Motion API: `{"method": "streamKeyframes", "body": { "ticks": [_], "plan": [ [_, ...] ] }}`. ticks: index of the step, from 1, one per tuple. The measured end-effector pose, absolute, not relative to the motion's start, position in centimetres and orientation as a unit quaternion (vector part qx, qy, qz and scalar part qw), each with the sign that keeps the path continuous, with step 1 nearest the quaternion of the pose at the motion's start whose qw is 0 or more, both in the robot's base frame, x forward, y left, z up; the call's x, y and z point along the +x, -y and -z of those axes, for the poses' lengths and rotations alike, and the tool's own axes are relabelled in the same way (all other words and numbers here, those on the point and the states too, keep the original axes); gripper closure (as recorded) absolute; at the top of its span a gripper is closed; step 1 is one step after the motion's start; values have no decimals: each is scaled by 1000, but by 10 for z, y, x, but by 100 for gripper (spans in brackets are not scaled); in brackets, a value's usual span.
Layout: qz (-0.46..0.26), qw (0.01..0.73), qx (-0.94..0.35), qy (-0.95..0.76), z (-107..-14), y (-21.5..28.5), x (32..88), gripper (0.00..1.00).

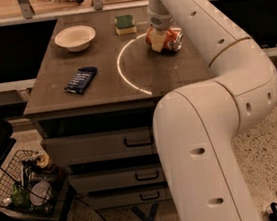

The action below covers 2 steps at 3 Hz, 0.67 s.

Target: Place coke can upright

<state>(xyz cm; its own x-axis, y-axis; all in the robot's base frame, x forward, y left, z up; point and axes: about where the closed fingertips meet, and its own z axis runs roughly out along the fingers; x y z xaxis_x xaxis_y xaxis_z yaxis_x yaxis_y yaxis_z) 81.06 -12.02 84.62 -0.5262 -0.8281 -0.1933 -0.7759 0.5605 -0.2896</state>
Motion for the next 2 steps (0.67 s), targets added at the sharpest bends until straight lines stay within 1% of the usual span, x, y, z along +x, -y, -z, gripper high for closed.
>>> {"method": "streamKeyframes", "body": {
  "ticks": [1,2],
  "plan": [
    [84,159,-462,-869,-843,119,814,100],
    [84,159,-462,-869,-843,119,814,100]
  ]
}}
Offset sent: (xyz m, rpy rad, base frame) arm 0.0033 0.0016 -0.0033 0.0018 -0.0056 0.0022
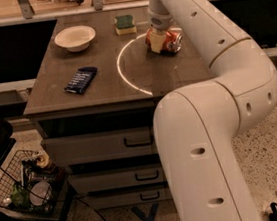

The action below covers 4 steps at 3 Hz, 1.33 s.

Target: Place coke can upright

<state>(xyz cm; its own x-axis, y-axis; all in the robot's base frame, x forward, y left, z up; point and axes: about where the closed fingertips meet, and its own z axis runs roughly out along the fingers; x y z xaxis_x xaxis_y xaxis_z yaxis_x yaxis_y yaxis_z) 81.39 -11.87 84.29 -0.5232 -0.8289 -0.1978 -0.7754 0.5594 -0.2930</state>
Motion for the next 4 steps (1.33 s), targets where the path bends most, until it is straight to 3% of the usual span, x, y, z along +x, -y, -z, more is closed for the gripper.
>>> {"method": "streamKeyframes", "body": {
  "ticks": [2,4],
  "plan": [
    [84,159,-462,-869,-843,119,814,100],
    [32,234,-394,-888,-930,149,788,100]
  ]
}}
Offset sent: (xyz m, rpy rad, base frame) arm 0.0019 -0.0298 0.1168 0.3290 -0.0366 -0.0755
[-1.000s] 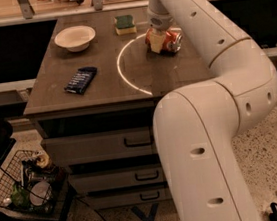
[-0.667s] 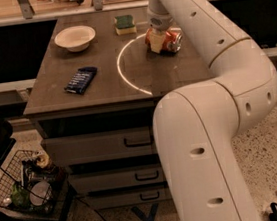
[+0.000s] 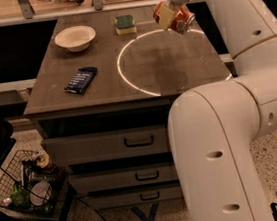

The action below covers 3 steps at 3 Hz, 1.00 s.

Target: Place coke can upright

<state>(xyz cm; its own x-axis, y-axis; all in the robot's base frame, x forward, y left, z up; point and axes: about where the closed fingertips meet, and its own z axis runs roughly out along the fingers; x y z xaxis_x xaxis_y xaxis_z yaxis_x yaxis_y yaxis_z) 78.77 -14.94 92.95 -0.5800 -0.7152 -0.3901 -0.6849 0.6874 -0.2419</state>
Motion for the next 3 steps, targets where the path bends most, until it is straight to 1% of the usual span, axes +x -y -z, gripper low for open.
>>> {"method": "streamKeyframes", "body": {
  "ticks": [1,3],
  "plan": [
    [-9,289,-358,-888,-969,171,774,100],
    [-102,379,-335,-856,-998,187,770,100]
  ]
}}
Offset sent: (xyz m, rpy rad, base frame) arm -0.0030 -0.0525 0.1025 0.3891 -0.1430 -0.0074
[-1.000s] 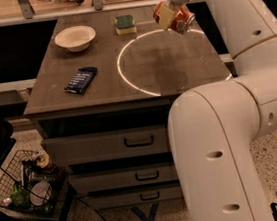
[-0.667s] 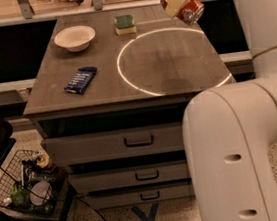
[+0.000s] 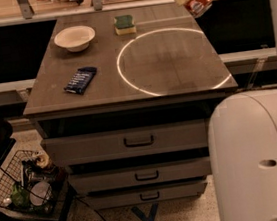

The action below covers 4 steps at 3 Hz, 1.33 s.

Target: Place coke can upright

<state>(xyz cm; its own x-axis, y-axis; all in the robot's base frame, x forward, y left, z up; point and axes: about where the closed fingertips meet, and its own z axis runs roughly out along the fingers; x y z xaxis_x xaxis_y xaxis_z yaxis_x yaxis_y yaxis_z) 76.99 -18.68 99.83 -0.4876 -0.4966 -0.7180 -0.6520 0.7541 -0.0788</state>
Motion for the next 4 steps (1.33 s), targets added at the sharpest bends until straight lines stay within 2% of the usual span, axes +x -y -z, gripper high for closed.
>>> {"method": "streamKeyframes", "body": {
  "ticks": [2,4],
  "plan": [
    [-207,455,-322,-804,-997,201,775,100],
    [-277,515,-330,-741,-979,196,787,100]
  ]
}}
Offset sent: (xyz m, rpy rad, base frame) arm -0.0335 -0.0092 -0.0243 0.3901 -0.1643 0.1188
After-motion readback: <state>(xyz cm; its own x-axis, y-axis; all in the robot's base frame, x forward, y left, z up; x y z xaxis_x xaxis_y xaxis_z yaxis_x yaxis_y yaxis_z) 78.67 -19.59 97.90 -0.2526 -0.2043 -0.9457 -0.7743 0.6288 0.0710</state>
